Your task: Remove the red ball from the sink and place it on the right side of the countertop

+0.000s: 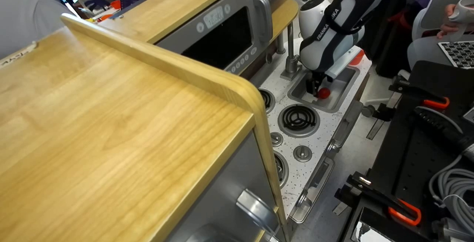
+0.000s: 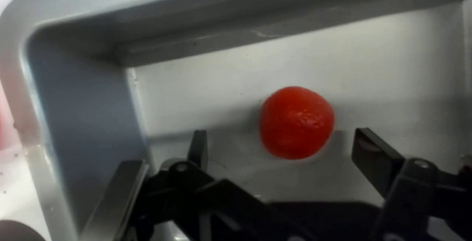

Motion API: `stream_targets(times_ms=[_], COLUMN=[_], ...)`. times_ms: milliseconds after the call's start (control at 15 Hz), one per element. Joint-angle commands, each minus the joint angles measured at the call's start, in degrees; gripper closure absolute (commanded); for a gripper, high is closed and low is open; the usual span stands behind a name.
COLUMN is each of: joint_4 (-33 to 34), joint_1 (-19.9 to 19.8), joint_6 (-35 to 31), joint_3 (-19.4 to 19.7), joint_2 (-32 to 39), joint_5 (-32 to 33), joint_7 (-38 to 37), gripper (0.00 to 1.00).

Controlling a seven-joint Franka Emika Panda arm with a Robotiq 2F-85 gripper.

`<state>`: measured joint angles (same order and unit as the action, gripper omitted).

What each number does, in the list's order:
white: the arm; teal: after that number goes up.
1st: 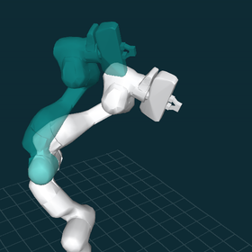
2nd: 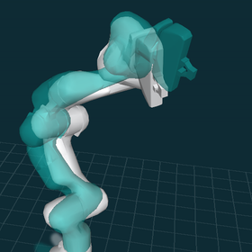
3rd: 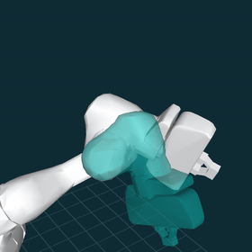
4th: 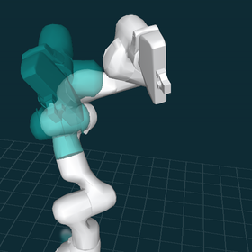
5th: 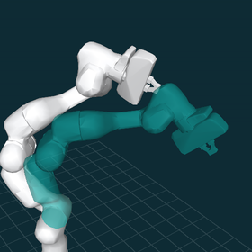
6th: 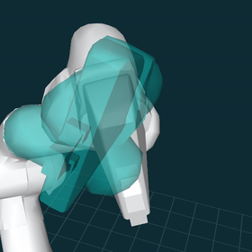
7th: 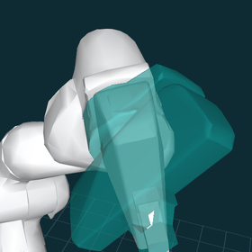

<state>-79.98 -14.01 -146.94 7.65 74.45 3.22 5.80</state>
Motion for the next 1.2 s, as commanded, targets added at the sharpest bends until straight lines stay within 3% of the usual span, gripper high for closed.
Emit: stream_targets(times_ms=[0,400,467,533,933,1000,1133], joint_4=[3.36,3.78,3.74,3.96,4.21,4.05,2.96], joint_1=[-0.07,-0.26,-0.28,-0.27,0.25,0.28,-0.10], joint_6=[2.69,5.46,5.56,5.49,5.09,5.03,4.82], joint_3=[-0.92,-1.70,-1.74,-1.72,-1.78,-1.76,-1.92], joint_2=[2.10,2.97,2.91,2.96,2.65,2.50,1.59], joint_5=[0.03,-0.47,-0.47,-0.46,-0.02,-0.06,-0.18], joint_7=[0.93,0.70,0.75,0.75,1.10,1.05,1.42], gripper=[0.00,0.00,0.09,0.26,0.72,0.78,0.78])
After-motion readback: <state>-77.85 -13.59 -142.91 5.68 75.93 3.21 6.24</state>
